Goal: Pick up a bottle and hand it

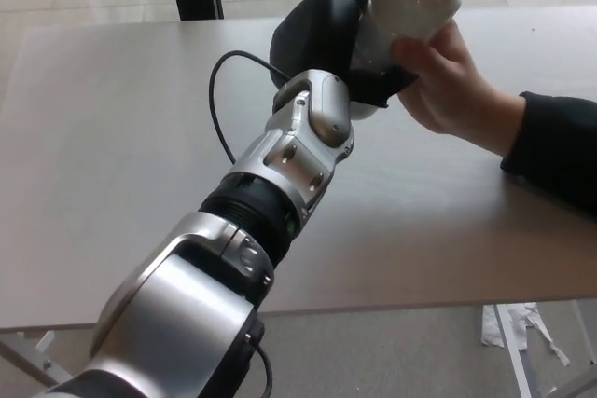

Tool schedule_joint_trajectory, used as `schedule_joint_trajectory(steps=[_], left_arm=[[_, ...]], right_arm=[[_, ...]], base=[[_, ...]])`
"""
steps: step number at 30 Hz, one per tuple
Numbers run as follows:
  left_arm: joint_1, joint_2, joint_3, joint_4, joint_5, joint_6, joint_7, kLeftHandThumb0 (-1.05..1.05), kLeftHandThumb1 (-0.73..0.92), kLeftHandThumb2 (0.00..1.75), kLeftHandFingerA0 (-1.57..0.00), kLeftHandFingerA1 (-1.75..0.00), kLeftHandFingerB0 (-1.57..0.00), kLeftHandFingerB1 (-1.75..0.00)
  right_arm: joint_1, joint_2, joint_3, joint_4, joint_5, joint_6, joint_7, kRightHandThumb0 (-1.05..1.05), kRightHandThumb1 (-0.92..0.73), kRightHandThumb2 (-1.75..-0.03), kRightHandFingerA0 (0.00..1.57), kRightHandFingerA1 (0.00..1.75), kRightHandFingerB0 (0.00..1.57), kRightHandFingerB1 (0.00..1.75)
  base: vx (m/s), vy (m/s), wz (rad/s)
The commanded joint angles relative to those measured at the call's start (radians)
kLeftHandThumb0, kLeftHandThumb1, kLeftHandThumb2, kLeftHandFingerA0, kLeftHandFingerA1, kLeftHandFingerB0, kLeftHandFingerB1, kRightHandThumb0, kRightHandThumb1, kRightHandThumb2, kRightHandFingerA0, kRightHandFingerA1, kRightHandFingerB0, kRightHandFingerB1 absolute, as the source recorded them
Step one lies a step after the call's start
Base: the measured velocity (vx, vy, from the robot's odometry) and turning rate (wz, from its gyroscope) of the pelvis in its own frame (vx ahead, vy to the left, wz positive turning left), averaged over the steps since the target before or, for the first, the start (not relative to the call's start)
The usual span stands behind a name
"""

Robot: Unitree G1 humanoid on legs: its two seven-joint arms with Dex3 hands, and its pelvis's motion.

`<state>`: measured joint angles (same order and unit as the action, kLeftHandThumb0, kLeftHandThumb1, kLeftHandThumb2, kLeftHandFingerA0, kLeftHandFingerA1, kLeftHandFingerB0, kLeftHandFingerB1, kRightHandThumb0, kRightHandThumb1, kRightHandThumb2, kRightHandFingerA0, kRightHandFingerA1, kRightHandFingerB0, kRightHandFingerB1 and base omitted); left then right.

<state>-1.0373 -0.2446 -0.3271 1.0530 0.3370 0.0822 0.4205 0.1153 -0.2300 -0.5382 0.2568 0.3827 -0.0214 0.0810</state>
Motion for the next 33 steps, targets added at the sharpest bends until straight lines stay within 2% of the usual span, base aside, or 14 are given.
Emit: schedule_joint_trajectory(steps=[1, 2, 10, 11, 13, 14, 16, 24, 25, 27, 28, 29, 30, 33], left_arm=[[0.000, 0.025, -0.053, -0.149, -0.007, 0.132, -0.324, -0.82, 0.49, 0.78, -0.01, -0.41, 0.00, 0.00], [0.022, 0.064, -0.065, -0.194, -0.005, 0.135, -0.371, -1.03, 0.56, 0.87, 0.00, -0.21, 0.00, -0.01], [0.398, 0.468, -0.030, -0.914, -0.035, 0.190, -0.617, -1.05, 0.59, 0.90, 0.00, -0.24, 0.00, -0.02], [0.483, 0.538, 0.015, -1.041, -0.070, 0.178, -0.652, -1.02, 0.57, 0.87, 0.00, -0.20, 0.00, 0.00], [0.616, 0.642, 0.109, -1.228, -0.133, 0.187, -0.710, -1.00, 0.55, 0.86, 0.00, -0.20, 0.00, 0.00], [0.664, 0.674, 0.149, -1.277, -0.153, 0.174, -0.723, -1.00, 0.56, 0.87, 0.00, -0.23, 0.00, 0.00], [0.827, 0.747, 0.319, -1.399, -0.209, 0.109, -0.743, -1.00, 0.57, 0.90, 0.00, -0.26, 0.00, 0.00], [1.312, 0.628, 1.087, -1.569, -0.535, 0.048, -0.710, -0.79, 0.51, 0.89, -0.22, -0.61, -0.04, -0.35], [1.387, 0.610, 1.217, -1.530, -0.651, 0.044, -0.721, -0.73, 0.63, 0.59, -0.33, -0.64, -0.13, -0.38], [1.462, 0.601, 1.330, -1.425, -0.744, -0.018, -0.732, -0.76, 0.50, 0.88, -0.37, -0.65, -0.10, -0.46], [1.487, 0.609, 1.370, -1.365, -0.769, -0.041, -0.743, -0.75, 0.64, 0.59, -0.42, -0.61, -0.15, -0.34], [1.513, 0.617, 1.428, -1.274, -0.777, -0.085, -0.734, -0.78, 0.51, 0.89, -0.36, -0.62, -0.09, -0.44], [1.519, 0.622, 1.445, -1.233, -0.776, -0.117, -0.724, -0.78, 0.66, 0.60, -0.41, -0.54, -0.15, -0.33], [1.522, 0.662, 1.545, -0.984, -0.816, -0.290, -0.693, -0.72, 0.55, 0.91, -0.32, -0.62, -0.07, -0.47]], right_arm=[[-0.007, -0.005, -0.004, 0.010, 0.010, -0.028, 0.033, -0.96, -0.34, -0.92, 0.63, 1.11, 0.46, 0.93], [-0.002, -0.010, -0.005, 0.005, 0.006, -0.022, 0.030, -0.96, -0.32, -0.92, 0.63, 1.11, 0.43, 0.92], [0.011, -0.034, -0.021, 0.007, 0.006, -0.023, 0.044, -1.01, -0.36, -0.94, 0.57, 1.16, 0.49, 0.98], [0.013, -0.040, -0.024, 0.001, 0.008, 0.004, 0.034, -1.04, -0.52, -0.58, 0.43, 1.29, 0.51, 1.11], [0.020, -0.047, -0.028, -0.003, -0.001, 0.007, 0.027, -1.01, -0.36, -0.95, 0.54, 1.17, 0.46, 0.98], [0.021, -0.050, -0.033, -0.003, 0.000, 0.007, 0.028, -1.05, -0.53, -0.58, 0.46, 1.36, 0.48, 1.13], [0.022, -0.060, -0.046, 0.002, 0.001, -0.002, 0.031, -1.03, -0.40, -0.98, 0.54, 1.19, 0.47, 1.00], [0.017, -0.079, -0.077, -0.005, 0.017, 0.033, 0.019, -1.05, -0.38, -0.98, 0.46, 1.18, 0.41, 1.00], [0.019, -0.078, -0.083, -0.009, 0.019, 0.045, 0.012, -1.05, -0.38, -0.99, 0.54, 1.21, 0.42, 1.00], [0.026, -0.083, -0.093, -0.009, 0.021, 0.066, 0.004, -1.05, -0.36, -0.99, 0.55, 1.21, 0.41, 1.00], [0.025, -0.081, -0.098, -0.005, 0.024, 0.064, 0.005, -1.05, -0.51, -0.61, 0.44, 1.37, 0.45, 1.14], [0.025, -0.081, -0.100, -0.002, 0.019, 0.056, 0.004, -1.05, -0.37, -1.00, 0.50, 1.20, 0.40, 1.00], [0.026, -0.083, -0.100, 0.000, 0.016, 0.052, 0.006, -1.05, -0.53, -0.62, 0.44, 1.36, 0.45, 1.16], [0.026, -0.090, -0.107, 0.014, 0.012, 0.049, 0.002, -1.05, -0.52, -0.62, 0.44, 1.37, 0.43, 1.17]], base=[[0.00, 0.000, 0.00], [0.00, 0.000, 0.00], [0.00, 0.000, 0.00], [0.00, 0.000, 0.00], [0.00, 0.000, 0.00], [0.00, 0.000, 0.00], [0.00, 0.000, 0.00], [0.00, 0.000, 0.00], [0.00, 0.000, 0.00], [0.00, 0.000, 0.00], [0.00, 0.000, 0.00], [0.00, 0.000, 0.00], [0.00, 0.000, 0.00], [0.00, 0.000, 0.00]])
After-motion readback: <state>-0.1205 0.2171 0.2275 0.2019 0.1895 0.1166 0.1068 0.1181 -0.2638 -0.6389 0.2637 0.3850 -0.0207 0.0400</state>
